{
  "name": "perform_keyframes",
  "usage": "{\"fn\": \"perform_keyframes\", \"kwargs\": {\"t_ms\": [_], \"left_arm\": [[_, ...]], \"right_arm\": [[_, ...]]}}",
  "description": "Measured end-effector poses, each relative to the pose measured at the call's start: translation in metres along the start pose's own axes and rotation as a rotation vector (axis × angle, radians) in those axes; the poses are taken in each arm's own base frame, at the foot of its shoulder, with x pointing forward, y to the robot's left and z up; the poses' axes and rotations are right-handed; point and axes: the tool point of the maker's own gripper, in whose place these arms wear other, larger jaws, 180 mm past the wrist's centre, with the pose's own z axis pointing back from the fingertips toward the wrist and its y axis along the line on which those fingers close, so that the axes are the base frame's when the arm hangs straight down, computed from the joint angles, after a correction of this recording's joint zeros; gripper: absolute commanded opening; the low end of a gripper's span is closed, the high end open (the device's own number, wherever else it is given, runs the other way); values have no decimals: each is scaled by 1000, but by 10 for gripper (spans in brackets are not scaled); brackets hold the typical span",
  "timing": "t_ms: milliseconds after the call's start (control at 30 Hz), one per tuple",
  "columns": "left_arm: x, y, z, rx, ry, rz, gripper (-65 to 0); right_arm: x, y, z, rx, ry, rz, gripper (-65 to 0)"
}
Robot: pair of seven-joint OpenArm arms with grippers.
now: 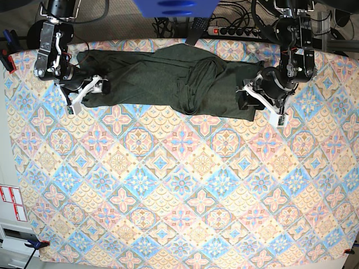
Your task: Fold the T-shirt properly
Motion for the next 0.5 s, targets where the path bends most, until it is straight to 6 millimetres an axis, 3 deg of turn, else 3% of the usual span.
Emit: {"fn": "perform_keyframes", "kwargs": {"t_ms": [233, 367, 500], "left_arm": [[0, 0, 0, 0, 0, 0, -354], [0, 0, 0, 0, 0, 0, -354], [0, 0, 0, -1, 0, 0, -354]], "right_arm": [[-1, 1, -3, -19, 11, 18, -323], [0, 1, -4, -27, 10, 8, -409], [-6, 32, -10, 102, 29, -49, -484]]}}
